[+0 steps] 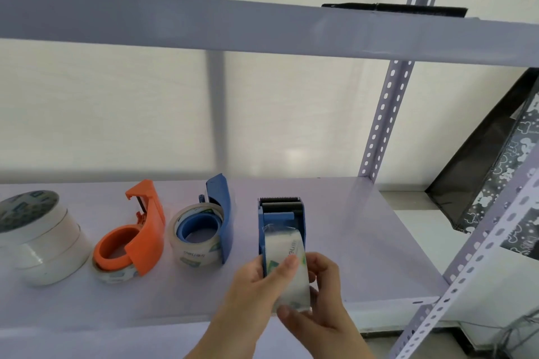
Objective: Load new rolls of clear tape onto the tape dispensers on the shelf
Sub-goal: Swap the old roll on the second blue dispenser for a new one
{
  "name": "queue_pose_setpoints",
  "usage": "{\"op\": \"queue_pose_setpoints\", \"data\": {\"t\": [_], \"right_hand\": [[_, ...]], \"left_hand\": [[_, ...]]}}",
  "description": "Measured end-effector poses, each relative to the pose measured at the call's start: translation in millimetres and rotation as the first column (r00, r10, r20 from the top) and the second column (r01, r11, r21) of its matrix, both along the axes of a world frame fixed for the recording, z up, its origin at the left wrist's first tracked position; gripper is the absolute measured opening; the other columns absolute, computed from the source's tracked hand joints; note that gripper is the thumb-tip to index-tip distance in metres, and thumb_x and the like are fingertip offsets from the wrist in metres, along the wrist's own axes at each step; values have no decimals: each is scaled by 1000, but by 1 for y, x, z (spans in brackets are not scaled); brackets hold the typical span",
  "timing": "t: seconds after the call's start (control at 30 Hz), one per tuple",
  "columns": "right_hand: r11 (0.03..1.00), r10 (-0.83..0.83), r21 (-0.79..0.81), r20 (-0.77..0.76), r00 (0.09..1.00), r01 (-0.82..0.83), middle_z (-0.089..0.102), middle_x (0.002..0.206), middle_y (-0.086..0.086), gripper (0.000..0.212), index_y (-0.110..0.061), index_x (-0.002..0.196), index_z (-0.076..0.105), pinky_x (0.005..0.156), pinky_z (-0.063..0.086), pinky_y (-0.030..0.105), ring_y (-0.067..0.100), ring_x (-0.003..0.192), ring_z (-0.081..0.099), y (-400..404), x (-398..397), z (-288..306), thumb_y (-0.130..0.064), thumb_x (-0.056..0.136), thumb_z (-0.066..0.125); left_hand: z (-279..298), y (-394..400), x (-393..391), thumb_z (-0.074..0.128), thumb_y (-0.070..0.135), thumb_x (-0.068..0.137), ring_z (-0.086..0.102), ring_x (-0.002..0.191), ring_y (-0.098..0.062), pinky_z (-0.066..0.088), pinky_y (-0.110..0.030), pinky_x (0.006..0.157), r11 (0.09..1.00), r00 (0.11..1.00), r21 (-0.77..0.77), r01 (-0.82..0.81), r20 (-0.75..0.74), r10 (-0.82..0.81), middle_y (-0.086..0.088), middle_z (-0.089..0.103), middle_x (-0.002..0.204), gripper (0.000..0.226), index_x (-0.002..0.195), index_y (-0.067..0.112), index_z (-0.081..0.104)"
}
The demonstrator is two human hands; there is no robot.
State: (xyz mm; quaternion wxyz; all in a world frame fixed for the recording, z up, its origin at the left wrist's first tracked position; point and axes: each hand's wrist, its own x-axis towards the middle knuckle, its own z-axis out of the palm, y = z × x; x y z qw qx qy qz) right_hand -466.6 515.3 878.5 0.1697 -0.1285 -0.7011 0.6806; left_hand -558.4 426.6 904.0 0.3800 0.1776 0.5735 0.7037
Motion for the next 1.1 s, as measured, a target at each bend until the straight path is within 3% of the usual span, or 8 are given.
{"op": "queue_pose_setpoints", "data": {"t": [0.1,0.17,0.23,0.33,0.57,0.77,0.97,1.1], "right_hand": [[994,-100,-50,35,994,101,57,114,-4,44,-37,109,49,67,59,30,9,85,68,10,2,16,-32,74,75],[959,-262,125,52,964,254,56,112,-6,36,-39,104,54,68,58,24,6,83,64,19,3,24,-45,72,69],[893,-339,319,15,941,317,51,109,-13,33,-40,103,55,69,52,14,2,87,57,23,1,31,-34,76,72],[860,-318,434,47,947,267,49,106,-17,28,-38,97,60,67,52,19,6,88,54,22,-8,41,-29,75,76],[914,-297,304,53,953,268,63,86,-6,10,-27,66,73,57,47,13,2,70,56,24,-24,44,-20,70,79],[942,-311,161,101,945,293,65,73,3,22,-19,52,68,53,47,17,11,65,58,22,-33,47,-13,71,79],[944,-306,175,142,941,281,60,71,3,28,-18,49,63,53,45,21,13,62,56,24,-42,51,-9,71,77],[892,-395,294,138,908,343,60,75,2,26,-15,51,64,54,46,20,13,63,57,35,-45,47,-13,71,79]], "left_hand": [[3,-7,-5,68,24,66,70,93,-37,55,-51,86,999,998,25,21,56,-22,-20,75,94,35,98,10,69],[1,-9,-4,69,19,73,73,87,-27,59,-41,79,999,998,-9,52,36,-51,-10,78,86,27,99,13,66],[-1,-10,-2,65,12,82,74,71,-10,58,-22,62,995,997,-74,64,-36,-67,4,78,72,18,97,20,61],[-4,-10,-1,65,9,83,72,70,-3,55,-16,62,990,988,-116,76,-126,-91,12,76,72,25,99,26,56],[-9,-15,-1,65,4,83,72,74,1,54,-14,61,985,968,-122,126,-203,-149,22,76,73,32,100,28,50],[-8,-15,-1,72,18,74,74,77,-10,57,-22,69,988,980,-113,108,-155,-125,5,77,82,38,106,23,53],[-7,-16,-2,70,10,80,73,71,-11,57,-21,63,990,987,-90,110,-109,-120,4,77,74,29,103,20,56],[-5,-20,-2,70,18,67,74,80,-18,58,-25,68,985,978,-88,151,-131,-161,0,79,82,46,110,19,55]]}}
